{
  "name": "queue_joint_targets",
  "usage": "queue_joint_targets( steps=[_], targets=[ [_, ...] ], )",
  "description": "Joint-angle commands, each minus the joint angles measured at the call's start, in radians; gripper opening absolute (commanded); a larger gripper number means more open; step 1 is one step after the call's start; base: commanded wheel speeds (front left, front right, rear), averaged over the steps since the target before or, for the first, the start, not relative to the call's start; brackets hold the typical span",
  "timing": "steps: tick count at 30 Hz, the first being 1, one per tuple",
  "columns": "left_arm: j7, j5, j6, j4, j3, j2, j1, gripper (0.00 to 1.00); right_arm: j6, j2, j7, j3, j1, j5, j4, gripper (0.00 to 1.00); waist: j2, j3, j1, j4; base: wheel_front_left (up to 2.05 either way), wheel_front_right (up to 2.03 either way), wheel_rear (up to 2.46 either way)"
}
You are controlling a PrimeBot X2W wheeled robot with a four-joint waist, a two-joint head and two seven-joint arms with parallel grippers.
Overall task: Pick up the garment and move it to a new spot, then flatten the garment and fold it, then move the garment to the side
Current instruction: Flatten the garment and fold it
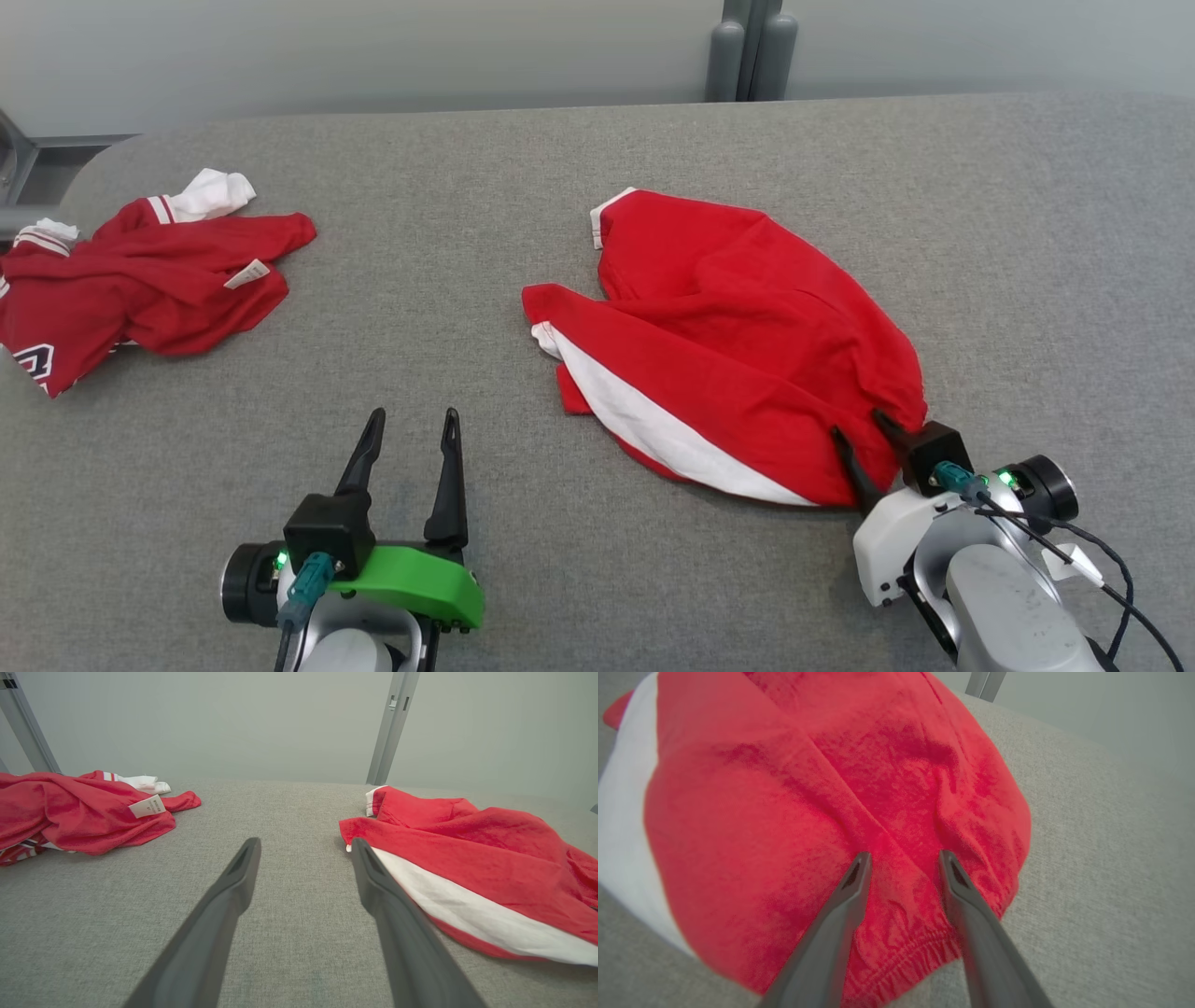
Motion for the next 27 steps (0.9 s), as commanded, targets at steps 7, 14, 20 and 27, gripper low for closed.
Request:
queue_joint_targets(
  steps=[7, 14, 20, 27],
  targets=[
    [0.000, -0.008, 0.015, -0.008, -0.005, 0.000, -0.014, 1.00, 0.000, -0.030, -0.003, 0.059, -0.057, 0.085, 0.030, 0.00, 0.0000, 0.009, 0.0000, -0.005, 0.00, 0.00, 0.00],
    [0.000, -0.013, 0.015, -0.011, -0.009, 0.001, -0.023, 1.00, 0.000, -0.070, -0.003, 0.074, -0.107, 0.128, -0.044, 0.00, 0.0000, 0.017, 0.0000, -0.002, 0.00, 0.00, 0.00],
    [0.000, -0.014, 0.013, -0.018, -0.024, 0.000, -0.035, 1.00, 0.000, -0.127, 0.017, 0.092, -0.198, 0.160, -0.061, 0.00, 0.0000, 0.040, 0.0000, 0.021, 0.00, 0.00, 0.00],
    [0.000, -0.024, 0.012, -0.035, -0.057, 0.000, -0.065, 1.00, 0.000, -0.214, 0.081, 0.118, -0.295, 0.218, 0.047, 0.00, 0.0000, 0.079, 0.0000, 0.075, 0.00, 0.00, 0.00]
  ],
)
